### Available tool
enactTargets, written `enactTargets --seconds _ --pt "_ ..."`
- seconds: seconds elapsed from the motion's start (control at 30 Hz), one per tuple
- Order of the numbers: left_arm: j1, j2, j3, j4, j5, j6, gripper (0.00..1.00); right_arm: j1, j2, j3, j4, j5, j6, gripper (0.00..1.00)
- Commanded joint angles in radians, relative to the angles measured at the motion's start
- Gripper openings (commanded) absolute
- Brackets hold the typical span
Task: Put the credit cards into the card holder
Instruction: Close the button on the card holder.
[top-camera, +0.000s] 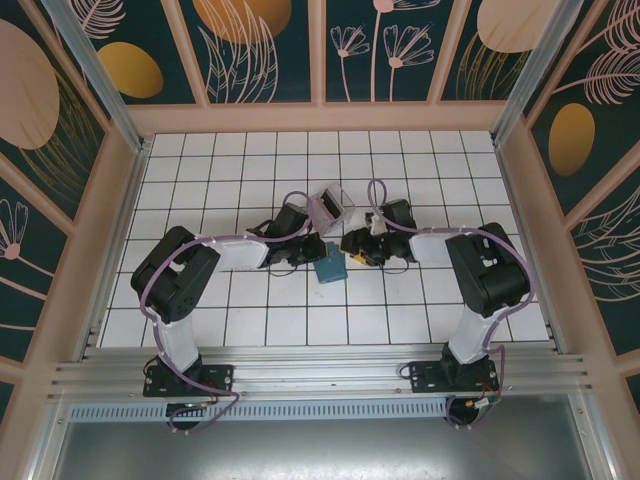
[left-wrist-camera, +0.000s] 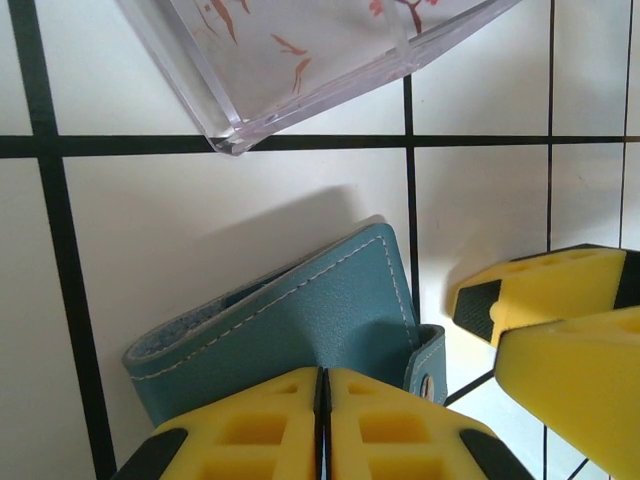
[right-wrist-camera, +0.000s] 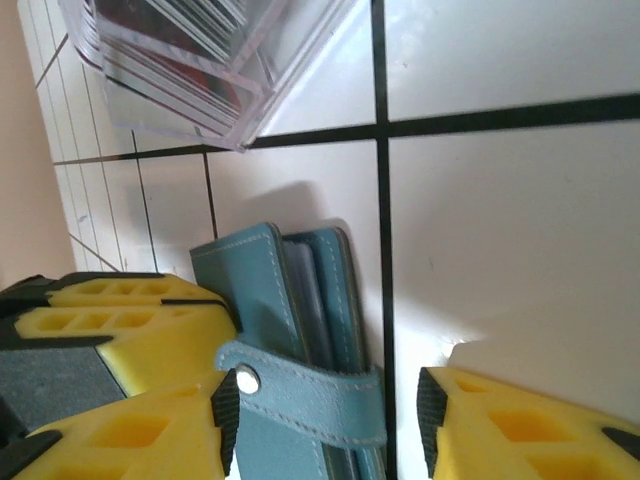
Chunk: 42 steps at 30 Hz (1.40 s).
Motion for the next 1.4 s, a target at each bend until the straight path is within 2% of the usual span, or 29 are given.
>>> enactTargets --seconds 0.0,0.2,0.43,0.57,0.67,0.93,1.1,1.27,1.37 --pt "-0.012 0.017 -0.028 -0.010 0.001 -0.013 0.13 0.017 0.097 0.031 0.001 0.002 -0.027 0.53" --pt "-0.012 0.024 -0.039 0.002 0.001 -0.018 0.12 0.039 0.144 0.095 -0.072 -0.047 -0.109 0.49" --pt "-0.012 0.026 -0.036 0.006 0.001 -0.019 0.12 0.043 0.088 0.070 -0.098 -0.033 -0.145 0.44" --pt "-0.011 0.031 -0.037 0.009 0.005 -0.022 0.12 0.046 0.060 0.053 -0.065 -0.069 -0.169 0.38" --pt "-0.012 0.026 -0.039 0.009 0.002 -0.023 0.12 0.056 0.046 0.072 -0.107 -0.044 -0.210 0.32" --pt "-0.015 0.018 -0.040 0.009 -0.003 -0.027 0.12 0.096 0.061 0.127 -0.194 0.077 -0.215 0.32" --pt "-0.015 0.005 -0.061 0.004 -0.004 -0.025 0.12 0.049 -0.012 0.084 -0.124 0.049 -0.131 0.33" --pt "-0.016 0.002 -0.070 -0.002 -0.005 -0.020 0.12 -0.036 -0.110 0.055 -0.175 0.068 -0.129 0.41" --pt "-0.017 0.004 -0.070 -0.002 -0.006 -0.017 0.12 -0.051 -0.108 0.027 -0.184 -0.004 -0.153 0.41"
